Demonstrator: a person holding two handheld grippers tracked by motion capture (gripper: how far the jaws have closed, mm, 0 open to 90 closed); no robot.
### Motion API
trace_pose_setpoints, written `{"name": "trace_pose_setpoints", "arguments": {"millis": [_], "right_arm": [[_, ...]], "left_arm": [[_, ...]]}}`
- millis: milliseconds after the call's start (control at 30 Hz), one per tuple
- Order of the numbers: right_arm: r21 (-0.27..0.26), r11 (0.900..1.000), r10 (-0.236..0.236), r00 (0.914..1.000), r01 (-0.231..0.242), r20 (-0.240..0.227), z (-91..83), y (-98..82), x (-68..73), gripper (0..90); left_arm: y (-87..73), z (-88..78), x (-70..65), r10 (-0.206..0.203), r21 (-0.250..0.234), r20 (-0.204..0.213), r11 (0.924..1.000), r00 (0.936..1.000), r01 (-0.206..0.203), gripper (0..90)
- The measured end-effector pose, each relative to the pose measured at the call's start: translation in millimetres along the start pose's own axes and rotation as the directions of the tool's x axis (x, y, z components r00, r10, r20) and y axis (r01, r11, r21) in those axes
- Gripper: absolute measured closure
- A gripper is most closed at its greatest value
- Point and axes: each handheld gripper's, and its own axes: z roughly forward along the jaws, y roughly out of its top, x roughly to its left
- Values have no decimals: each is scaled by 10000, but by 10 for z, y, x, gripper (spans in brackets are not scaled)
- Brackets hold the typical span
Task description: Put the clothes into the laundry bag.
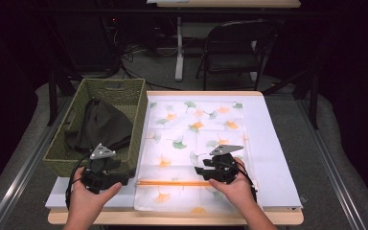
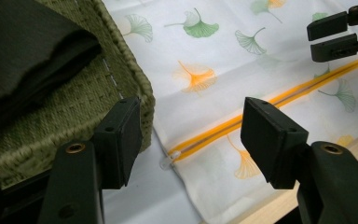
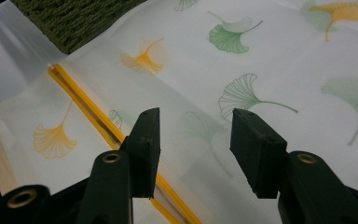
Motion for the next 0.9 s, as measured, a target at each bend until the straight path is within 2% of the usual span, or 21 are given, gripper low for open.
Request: {"name": "trace_pose_setpoints", "arguments": {"millis": [67,200,400,433,500,900], "right_arm": [[25,10000,-26,10000,26,24,4,-4,-4,525],[74,10000,28,10000,-28,41,3,-10,-15,525],[184,9998,98,9999,-99,57,4,-13,-21,530],[207,9997,149,9999,-150,46,4,-14,-16,530],[208,9998,36,10000,-37,83,7,-16,-24,530],[306,9994,138,9999,-141,102,8,-17,-13,529]], "left_arm": [[41,5,13,44,-5,-76,10000,10000,-44,377],[113,16,64,-9,73,42,10000,10000,9,375],[198,45,152,13,268,-177,9996,9998,-8,368],[214,47,157,-85,204,-258,9998,9996,90,367],[235,40,167,-13,226,-259,9997,9997,19,367],[395,36,178,177,322,-346,9993,9992,-166,367]]}}
